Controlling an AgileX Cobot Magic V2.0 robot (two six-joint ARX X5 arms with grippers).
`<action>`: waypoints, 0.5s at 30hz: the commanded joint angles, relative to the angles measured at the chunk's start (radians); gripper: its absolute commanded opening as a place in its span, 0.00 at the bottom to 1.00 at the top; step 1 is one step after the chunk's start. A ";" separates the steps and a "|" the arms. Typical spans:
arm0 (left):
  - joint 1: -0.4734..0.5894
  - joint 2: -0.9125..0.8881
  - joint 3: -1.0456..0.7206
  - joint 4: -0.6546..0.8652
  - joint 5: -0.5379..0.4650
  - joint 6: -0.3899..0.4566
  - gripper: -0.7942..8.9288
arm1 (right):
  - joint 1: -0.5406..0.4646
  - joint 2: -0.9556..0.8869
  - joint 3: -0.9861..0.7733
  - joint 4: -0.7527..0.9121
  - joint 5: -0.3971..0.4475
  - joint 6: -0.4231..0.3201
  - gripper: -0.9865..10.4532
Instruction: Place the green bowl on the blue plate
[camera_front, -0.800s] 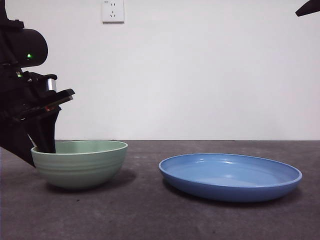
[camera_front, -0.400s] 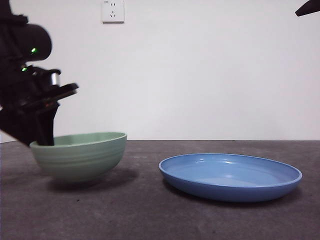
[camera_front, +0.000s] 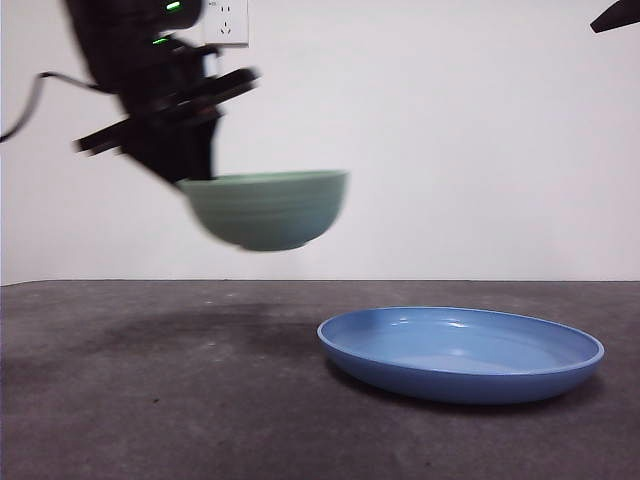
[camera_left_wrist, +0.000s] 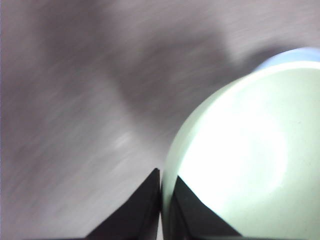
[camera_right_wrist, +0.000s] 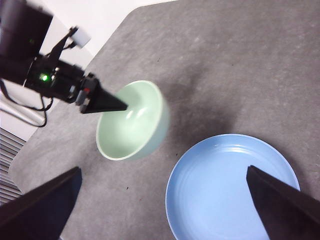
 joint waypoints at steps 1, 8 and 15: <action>-0.053 0.085 0.108 -0.023 0.002 -0.021 0.10 | 0.004 0.006 0.021 0.006 -0.002 -0.011 0.59; -0.182 0.283 0.315 -0.090 0.002 -0.020 0.10 | 0.004 0.006 0.021 0.006 -0.002 -0.011 0.59; -0.267 0.452 0.451 -0.146 0.002 0.000 0.10 | 0.004 0.006 0.021 0.006 -0.002 -0.011 0.59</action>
